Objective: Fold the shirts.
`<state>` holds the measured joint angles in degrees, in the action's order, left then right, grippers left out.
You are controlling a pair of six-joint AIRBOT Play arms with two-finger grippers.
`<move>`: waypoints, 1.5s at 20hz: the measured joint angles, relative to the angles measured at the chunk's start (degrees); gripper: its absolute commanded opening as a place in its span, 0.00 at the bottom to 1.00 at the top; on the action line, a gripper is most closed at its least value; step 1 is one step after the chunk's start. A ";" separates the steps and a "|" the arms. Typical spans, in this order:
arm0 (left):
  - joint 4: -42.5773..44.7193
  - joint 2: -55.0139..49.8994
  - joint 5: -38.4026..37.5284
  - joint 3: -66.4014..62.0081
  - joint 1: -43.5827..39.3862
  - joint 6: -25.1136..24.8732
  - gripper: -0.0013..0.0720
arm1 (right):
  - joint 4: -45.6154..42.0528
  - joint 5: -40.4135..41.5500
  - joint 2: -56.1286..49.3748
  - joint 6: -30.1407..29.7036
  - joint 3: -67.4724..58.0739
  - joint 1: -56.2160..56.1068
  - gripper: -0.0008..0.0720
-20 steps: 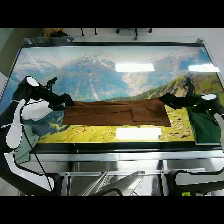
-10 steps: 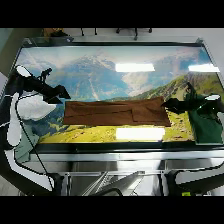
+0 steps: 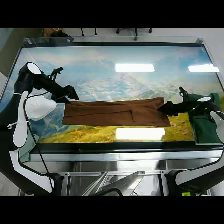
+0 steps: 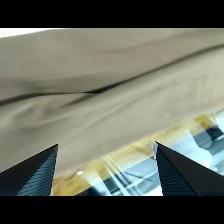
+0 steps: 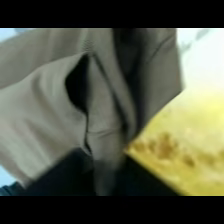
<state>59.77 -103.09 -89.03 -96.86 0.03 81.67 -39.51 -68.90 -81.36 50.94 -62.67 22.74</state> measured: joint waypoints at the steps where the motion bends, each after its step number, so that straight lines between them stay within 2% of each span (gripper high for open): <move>1: 0.00 0.00 0.55 0.00 -1.51 0.00 0.92 | -0.11 0.00 -0.17 0.17 0.00 -0.39 0.04; 4: 0.02 -0.39 3.32 0.00 -6.82 -0.02 0.90 | -0.59 0.11 0.31 0.17 -0.24 -1.75 0.04; 5: 0.04 -0.76 4.57 0.00 -8.70 -0.02 0.67 | -1.14 0.17 1.03 0.42 -0.59 -2.05 0.04; 6: 0.04 -1.44 6.05 -0.02 -10.91 -0.02 0.33 | -2.27 0.17 2.08 0.63 -1.14 -2.29 0.04; 7: 0.04 -2.29 7.43 -0.02 -13.05 -0.02 0.04 | -2.45 -0.59 3.54 1.11 -2.03 -2.36 0.04; 10: -1.03 -6.01 13.25 -0.02 -20.31 -0.04 0.04 | -1.40 -5.66 9.25 3.52 -6.95 -2.45 0.04; 15: -7.93 -13.55 25.42 -2.86 -31.28 -0.20 0.04 | -0.63 -15.52 18.05 10.23 -18.08 -2.47 0.04; 19: -10.69 -19.43 29.00 -10.54 -36.72 0.44 0.04 | -0.52 -19.56 22.86 14.32 -22.64 -2.49 0.04; 21: -11.17 -20.81 27.71 -14.71 -37.59 0.85 0.04 | -0.52 -20.39 23.91 15.78 -23.45 -2.71 0.04; 24: -11.65 -19.19 20.94 -19.87 -35.91 -0.20 0.04 | -0.50 -20.70 24.35 17.07 -24.00 -4.20 0.04; 27: -12.55 -11.02 13.22 -19.08 -30.16 -2.60 0.04 | -0.04 -18.25 24.22 18.23 -24.17 -8.61 0.04; 30: -15.17 0.33 7.63 -14.93 -21.79 -4.83 0.04 | 1.62 -11.82 23.06 18.99 -24.22 -17.66 0.04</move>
<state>44.60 -102.76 -81.41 -111.79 -21.76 76.84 -37.89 -80.73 -58.30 69.93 -86.89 5.08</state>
